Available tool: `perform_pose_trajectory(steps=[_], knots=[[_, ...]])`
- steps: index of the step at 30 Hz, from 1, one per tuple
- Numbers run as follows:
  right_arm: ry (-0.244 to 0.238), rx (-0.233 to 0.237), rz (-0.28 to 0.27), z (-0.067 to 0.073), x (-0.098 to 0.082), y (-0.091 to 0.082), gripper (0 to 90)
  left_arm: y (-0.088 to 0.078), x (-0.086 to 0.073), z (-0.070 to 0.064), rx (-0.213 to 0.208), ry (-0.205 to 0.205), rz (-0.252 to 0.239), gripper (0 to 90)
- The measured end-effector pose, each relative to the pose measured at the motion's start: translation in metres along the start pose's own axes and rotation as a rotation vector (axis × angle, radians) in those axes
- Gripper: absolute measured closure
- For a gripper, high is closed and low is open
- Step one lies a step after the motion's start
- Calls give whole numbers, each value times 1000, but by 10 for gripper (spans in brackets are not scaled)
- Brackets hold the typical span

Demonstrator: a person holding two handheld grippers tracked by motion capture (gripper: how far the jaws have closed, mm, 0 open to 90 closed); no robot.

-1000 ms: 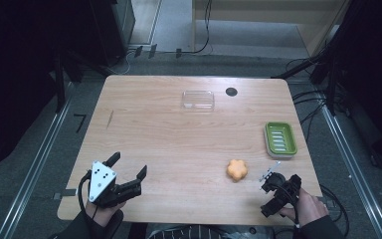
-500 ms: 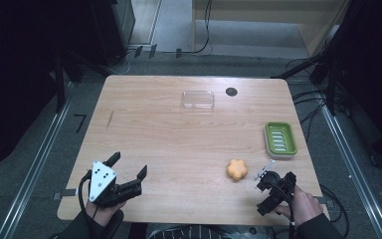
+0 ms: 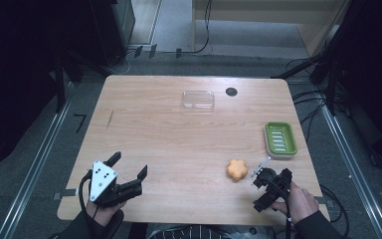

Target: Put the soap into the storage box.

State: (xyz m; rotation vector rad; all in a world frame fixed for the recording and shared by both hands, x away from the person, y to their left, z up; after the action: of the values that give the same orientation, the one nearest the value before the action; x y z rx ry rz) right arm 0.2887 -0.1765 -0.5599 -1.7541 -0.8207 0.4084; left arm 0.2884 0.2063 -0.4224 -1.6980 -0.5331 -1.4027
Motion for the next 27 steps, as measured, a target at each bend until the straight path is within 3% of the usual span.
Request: perform_pose_trajectory(steps=[27], knots=[[-6, 6, -27, -2, 33, -1, 0, 0, 0, 0, -2, 1, 0, 137]])
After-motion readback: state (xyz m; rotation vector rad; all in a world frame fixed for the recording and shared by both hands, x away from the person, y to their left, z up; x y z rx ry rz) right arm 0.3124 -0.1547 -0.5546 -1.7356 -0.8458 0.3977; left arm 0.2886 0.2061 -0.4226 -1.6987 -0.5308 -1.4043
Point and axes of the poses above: each handheld gripper's, and its own axes: y roughly forward along the jaws, x roughly out of its top, z roughly to its left, the point moved 10 cm from there along y, roughly forward along the jaws, and after that the axes turned 13 degrees about -x, right-handed, at the moved point
